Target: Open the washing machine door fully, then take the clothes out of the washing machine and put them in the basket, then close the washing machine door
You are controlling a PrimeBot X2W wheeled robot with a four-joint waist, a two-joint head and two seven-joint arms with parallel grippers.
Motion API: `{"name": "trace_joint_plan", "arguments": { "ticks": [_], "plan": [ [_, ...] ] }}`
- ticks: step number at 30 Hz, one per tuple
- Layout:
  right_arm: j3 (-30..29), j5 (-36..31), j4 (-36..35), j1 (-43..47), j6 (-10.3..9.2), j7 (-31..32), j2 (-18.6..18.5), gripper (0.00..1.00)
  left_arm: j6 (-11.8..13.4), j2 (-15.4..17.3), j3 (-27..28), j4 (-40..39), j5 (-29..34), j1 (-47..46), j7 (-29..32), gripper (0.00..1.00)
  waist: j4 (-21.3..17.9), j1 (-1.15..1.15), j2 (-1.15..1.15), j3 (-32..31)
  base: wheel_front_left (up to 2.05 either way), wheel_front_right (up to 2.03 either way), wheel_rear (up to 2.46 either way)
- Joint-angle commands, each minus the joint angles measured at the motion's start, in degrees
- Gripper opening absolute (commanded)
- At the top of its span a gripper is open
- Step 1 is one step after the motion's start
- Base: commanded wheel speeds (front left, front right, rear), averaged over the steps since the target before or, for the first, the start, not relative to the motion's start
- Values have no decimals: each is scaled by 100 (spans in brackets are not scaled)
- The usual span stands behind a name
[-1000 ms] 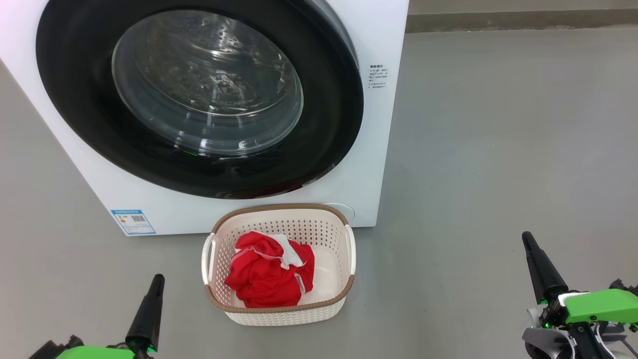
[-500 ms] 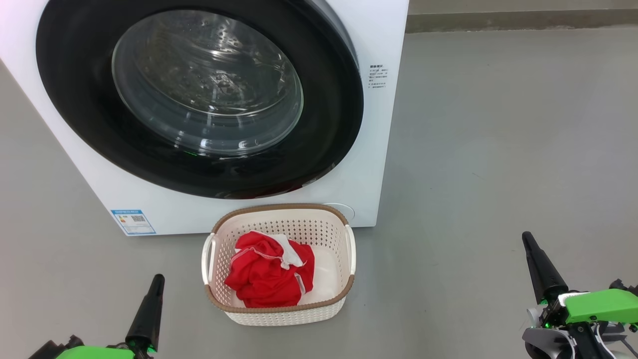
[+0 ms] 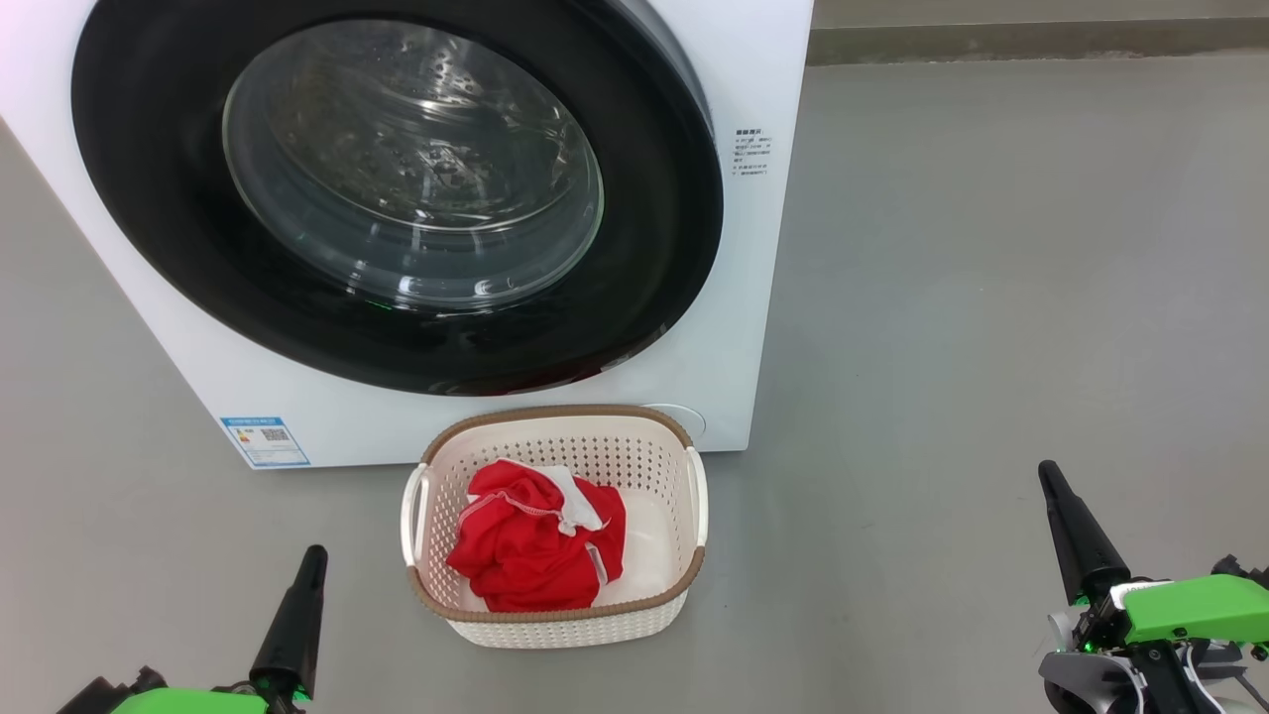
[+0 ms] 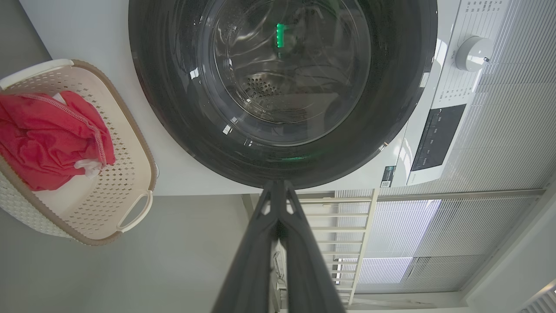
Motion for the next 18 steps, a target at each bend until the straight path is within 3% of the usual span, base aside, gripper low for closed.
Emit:
{"name": "trace_joint_plan", "arguments": {
  "ticks": [1,18],
  "plan": [
    [84,33,-140,-245,3,34,-88,0,-40,51,196,-118,-38,-237,20,0,0,0,0,0,0,0,0],
    [84,33,-140,-245,3,34,-88,0,-40,51,195,-118,-38,-237,19,0,0,0,0,0,0,0,0]
  ]
}}
